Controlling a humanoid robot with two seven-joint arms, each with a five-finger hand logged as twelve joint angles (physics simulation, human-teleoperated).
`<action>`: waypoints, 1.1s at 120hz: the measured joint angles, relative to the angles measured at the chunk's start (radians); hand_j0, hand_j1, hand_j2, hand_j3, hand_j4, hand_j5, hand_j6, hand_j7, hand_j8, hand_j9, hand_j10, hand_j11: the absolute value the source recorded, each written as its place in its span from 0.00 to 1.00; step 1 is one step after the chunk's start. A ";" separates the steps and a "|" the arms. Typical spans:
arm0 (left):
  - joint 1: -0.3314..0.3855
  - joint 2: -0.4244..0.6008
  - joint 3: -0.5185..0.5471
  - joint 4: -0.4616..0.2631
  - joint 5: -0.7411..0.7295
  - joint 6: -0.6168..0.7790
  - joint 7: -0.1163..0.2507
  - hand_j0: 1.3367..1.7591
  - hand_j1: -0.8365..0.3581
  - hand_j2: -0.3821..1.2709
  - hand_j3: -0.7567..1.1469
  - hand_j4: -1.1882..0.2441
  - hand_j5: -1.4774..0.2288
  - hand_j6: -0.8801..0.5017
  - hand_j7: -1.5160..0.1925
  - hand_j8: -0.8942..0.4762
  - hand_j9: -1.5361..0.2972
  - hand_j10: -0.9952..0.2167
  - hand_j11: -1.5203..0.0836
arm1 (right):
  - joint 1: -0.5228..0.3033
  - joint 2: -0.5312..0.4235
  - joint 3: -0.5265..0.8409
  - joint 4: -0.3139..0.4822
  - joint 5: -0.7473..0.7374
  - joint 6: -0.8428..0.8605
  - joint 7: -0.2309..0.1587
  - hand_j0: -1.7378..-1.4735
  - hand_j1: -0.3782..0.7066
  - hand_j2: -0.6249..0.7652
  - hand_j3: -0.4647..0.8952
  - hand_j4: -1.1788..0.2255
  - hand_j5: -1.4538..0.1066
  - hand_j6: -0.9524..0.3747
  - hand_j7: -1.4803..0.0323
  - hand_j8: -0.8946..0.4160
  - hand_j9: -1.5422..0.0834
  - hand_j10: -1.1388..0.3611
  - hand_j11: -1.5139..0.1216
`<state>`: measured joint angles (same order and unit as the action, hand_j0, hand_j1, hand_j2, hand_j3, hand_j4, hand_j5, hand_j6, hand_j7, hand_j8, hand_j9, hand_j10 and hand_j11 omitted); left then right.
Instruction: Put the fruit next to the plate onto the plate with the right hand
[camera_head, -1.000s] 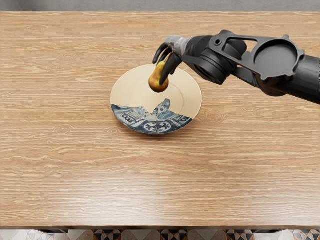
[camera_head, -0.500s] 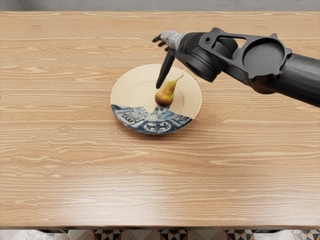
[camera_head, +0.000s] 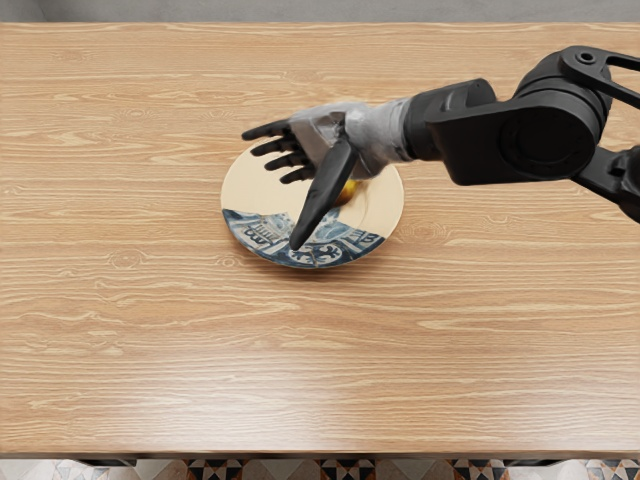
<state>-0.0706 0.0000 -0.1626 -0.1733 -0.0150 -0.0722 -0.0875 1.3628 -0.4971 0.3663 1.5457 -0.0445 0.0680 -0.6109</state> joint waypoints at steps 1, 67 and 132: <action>0.000 0.000 0.000 0.000 0.000 0.000 0.000 0.76 0.98 0.23 0.40 0.82 0.86 0.63 0.88 0.65 0.83 0.81 0.94 | -0.008 0.000 0.008 0.002 0.004 0.011 0.000 0.30 0.03 0.45 0.34 0.83 0.92 0.71 0.97 0.68 0.94 0.75 0.92; 0.014 0.000 0.000 0.000 -0.001 0.000 0.000 0.76 0.98 0.23 0.40 0.82 0.86 0.63 0.88 0.65 0.83 0.81 0.94 | -0.280 -0.320 0.162 0.047 0.337 0.521 0.000 0.30 0.03 0.45 0.34 0.84 0.93 0.72 0.98 0.68 0.95 0.76 0.93; 0.032 0.000 -0.002 0.000 -0.003 0.000 0.000 0.76 0.98 0.23 0.40 0.82 0.86 0.63 0.88 0.65 0.83 0.81 0.94 | -0.316 -0.661 0.149 0.040 0.446 0.544 0.000 0.30 0.03 0.45 0.34 0.84 0.93 0.72 0.98 0.68 0.95 0.76 0.93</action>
<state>-0.0386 0.0000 -0.1643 -0.1734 -0.0183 -0.0722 -0.0875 1.0465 -1.1579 0.5156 1.5858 0.4019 0.6116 -0.6109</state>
